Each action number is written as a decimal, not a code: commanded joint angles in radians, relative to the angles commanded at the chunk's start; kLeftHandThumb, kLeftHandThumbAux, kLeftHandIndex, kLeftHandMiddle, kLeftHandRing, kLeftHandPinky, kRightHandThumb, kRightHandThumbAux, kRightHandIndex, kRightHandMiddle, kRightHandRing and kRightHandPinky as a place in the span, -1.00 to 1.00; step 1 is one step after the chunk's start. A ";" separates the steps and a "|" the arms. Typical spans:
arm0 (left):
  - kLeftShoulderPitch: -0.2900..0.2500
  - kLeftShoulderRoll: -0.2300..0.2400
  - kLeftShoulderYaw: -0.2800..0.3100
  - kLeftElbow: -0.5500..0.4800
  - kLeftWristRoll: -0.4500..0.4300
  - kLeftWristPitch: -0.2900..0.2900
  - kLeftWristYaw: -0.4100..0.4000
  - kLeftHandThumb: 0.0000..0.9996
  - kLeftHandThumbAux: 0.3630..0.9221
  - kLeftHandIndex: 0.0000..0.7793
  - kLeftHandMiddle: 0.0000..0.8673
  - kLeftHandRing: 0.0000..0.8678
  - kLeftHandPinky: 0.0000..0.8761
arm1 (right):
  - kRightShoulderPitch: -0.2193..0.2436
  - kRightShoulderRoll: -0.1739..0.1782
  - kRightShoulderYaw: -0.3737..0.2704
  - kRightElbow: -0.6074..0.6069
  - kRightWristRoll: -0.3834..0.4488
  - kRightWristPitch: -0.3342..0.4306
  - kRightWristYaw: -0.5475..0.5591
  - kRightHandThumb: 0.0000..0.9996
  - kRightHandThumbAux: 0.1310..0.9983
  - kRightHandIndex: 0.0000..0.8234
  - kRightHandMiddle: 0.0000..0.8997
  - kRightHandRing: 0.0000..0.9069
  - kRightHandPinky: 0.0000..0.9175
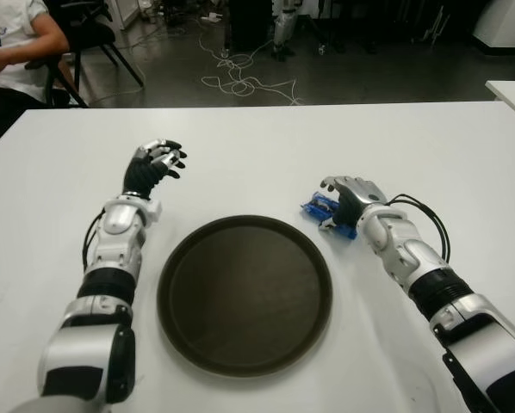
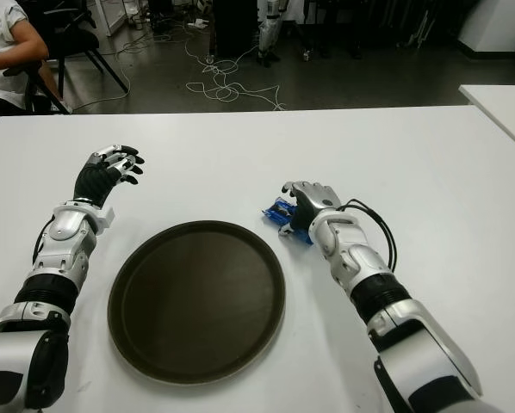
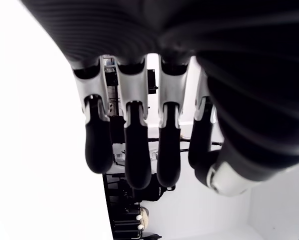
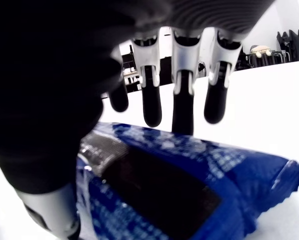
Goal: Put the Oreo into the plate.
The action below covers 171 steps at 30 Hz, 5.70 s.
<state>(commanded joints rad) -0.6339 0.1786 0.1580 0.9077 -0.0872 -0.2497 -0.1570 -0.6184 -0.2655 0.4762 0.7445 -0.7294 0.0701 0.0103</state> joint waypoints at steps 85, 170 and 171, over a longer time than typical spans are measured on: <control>0.043 -0.019 0.002 -0.113 -0.022 0.068 -0.007 0.63 0.17 -0.10 0.12 0.12 0.22 | 0.024 -0.057 0.032 -0.083 -0.001 0.043 0.055 -1.00 0.65 -0.15 -0.10 0.09 0.01; 0.062 -0.024 -0.015 -0.166 -0.019 0.100 0.010 0.67 0.11 0.07 0.08 0.16 0.27 | 0.203 -0.054 -0.184 -0.485 0.067 -0.146 -0.288 0.70 0.27 -0.03 0.14 0.72 0.71; 0.061 -0.025 -0.014 -0.166 -0.021 0.101 0.011 0.65 0.13 0.00 0.10 0.15 0.25 | 0.217 -0.041 -0.195 -0.509 0.083 -0.181 -0.318 0.70 0.27 -0.03 0.14 0.73 0.72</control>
<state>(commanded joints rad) -0.5727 0.1535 0.1440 0.7420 -0.1078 -0.1486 -0.1459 -0.4009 -0.3070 0.2812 0.2354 -0.6464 -0.1114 -0.3077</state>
